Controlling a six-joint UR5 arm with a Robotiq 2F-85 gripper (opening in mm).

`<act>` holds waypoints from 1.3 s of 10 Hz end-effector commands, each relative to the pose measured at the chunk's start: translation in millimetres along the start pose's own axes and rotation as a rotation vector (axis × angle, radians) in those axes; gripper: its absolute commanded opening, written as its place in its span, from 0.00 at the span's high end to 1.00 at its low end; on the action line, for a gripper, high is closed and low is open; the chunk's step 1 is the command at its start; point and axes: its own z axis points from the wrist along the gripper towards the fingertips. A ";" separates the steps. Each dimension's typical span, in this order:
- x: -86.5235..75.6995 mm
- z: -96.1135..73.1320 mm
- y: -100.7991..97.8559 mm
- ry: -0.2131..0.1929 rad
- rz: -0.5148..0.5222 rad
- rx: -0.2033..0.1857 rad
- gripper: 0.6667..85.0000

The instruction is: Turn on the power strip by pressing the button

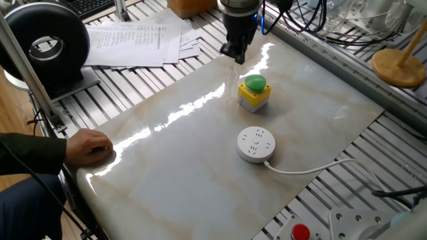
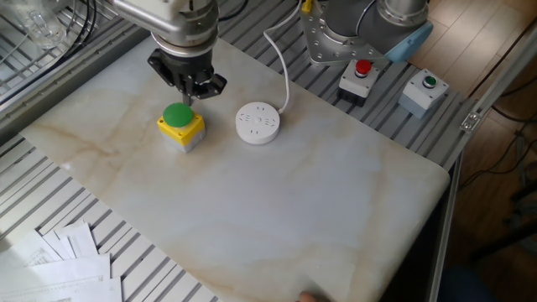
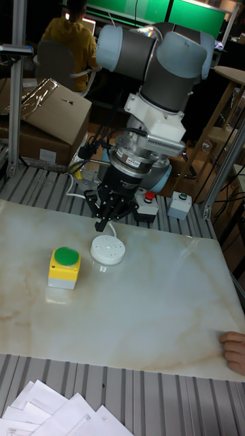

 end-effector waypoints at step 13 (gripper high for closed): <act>69.9 74.7 75.8 -0.011 -0.220 -0.016 1.00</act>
